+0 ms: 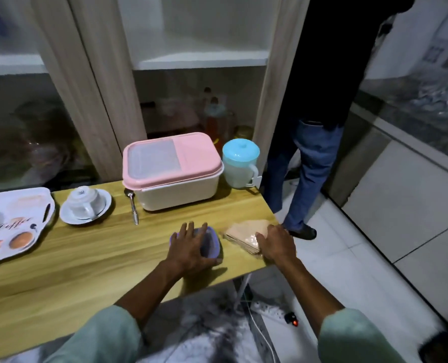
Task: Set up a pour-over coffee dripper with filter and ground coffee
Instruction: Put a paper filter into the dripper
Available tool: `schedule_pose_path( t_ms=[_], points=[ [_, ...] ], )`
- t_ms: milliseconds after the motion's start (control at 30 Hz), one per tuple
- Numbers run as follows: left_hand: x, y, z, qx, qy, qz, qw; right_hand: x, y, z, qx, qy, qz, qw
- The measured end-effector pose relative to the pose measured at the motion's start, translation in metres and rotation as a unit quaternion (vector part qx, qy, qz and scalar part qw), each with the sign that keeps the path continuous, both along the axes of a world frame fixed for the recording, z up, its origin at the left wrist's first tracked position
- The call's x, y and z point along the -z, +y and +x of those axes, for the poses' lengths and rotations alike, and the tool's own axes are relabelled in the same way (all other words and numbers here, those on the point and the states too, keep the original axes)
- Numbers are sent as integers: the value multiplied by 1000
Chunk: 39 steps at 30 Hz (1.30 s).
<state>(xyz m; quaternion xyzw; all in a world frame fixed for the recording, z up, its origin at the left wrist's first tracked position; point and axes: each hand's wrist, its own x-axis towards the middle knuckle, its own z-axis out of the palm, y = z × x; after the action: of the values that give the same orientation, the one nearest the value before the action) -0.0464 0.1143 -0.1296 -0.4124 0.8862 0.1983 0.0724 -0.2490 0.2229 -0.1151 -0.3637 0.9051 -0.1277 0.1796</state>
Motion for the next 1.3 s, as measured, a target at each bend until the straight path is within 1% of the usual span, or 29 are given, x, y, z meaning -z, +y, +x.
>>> schedule_pose_path(
  t_ms=[100,167,233,400,467,533,600,700,800,867,967,1067,1167,1300],
  points=[
    [12,-6,-1,18,-52,-16,998,16,-3,-10,99,-104,-14,990],
    [16,-11,-3,20,-60,-26,998,24,-13,-15,155,-165,-43,973],
    [16,-17,-7,13,-56,-19,998,32,-26,-19,203,-195,-69,957],
    [15,-26,-13,5,-77,33,997,50,-47,-28,244,-228,-55,941],
    [15,-27,-13,9,-80,37,996,53,-52,-30,263,-268,-61,925],
    [17,-29,-12,12,-73,42,996,55,-56,-32,280,-327,-82,899],
    [15,-30,-13,13,-61,44,997,55,-56,-31,272,-373,-120,879],
    [11,-30,-6,12,-45,30,998,47,-51,-22,233,-418,-183,859],
    [4,-33,17,1,-19,9,1000,31,-50,-3,197,-444,-233,842],
    [-4,-39,44,-5,-15,-18,1000,20,-54,18,168,-464,-247,834],
    [-21,-50,91,-32,-16,-34,999,6,-65,57,127,-477,-241,836],
    [-40,-55,155,-63,-15,-57,996,-7,-80,111,86,-476,-222,846],
    [-52,-56,225,-84,-23,-73,994,-16,-93,170,58,-483,-211,848],
    [-59,-59,327,-122,-37,-85,988,-21,-109,258,47,-512,-197,835]
  ],
)
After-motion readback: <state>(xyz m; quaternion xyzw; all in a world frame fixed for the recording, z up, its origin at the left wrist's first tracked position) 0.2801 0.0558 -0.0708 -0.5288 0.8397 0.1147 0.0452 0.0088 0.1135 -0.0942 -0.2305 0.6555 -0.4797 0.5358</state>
